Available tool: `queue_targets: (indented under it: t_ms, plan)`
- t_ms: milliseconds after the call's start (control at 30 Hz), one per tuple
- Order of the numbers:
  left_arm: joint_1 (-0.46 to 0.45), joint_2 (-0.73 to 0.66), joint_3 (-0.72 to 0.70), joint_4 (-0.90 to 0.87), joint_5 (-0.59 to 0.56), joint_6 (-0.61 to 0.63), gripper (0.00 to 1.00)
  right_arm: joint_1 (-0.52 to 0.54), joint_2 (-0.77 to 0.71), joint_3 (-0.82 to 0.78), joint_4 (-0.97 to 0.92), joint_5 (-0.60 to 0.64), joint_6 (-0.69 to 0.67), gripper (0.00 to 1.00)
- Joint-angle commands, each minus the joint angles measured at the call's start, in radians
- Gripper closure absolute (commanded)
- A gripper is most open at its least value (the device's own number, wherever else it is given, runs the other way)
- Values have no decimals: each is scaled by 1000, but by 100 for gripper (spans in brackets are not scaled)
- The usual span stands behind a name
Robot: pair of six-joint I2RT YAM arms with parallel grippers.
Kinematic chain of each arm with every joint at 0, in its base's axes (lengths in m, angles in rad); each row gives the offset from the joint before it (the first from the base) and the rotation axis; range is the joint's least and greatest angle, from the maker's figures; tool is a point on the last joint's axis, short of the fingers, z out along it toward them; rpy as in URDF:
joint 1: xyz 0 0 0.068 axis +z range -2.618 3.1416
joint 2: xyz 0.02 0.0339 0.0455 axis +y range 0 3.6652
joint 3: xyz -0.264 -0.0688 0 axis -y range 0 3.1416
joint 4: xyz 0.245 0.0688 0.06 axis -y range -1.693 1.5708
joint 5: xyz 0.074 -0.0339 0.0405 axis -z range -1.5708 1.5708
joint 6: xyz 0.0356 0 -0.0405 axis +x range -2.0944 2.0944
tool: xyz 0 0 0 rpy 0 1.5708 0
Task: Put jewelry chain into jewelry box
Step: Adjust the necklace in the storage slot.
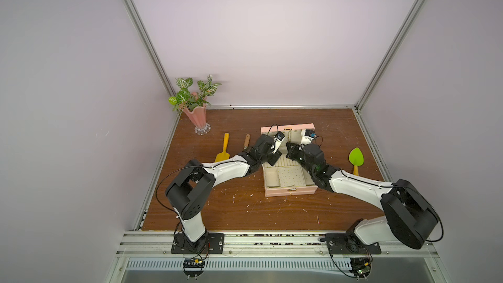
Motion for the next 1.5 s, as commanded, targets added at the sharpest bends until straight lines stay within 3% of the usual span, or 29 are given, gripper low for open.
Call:
queue_targets:
  t_ms: [0, 700, 867, 1033, 1467]
  plan:
    - [4, -13, -3, 56, 29, -35, 99, -2, -16, -18, 41, -20, -12, 100]
    - [6, -13, -5, 60, 28, -32, 99, -1, 4, -64, 85, -53, -21, 100]
    - [6, -17, -8, 68, 39, -33, 99, -2, -24, -43, 71, -34, -50, 82]
    - [7, -17, -10, 66, 43, -34, 99, -4, -14, 0, 67, -29, -83, 74]
    - [7, -24, -13, 69, 46, -32, 99, -17, 35, 59, 54, 32, -105, 68]
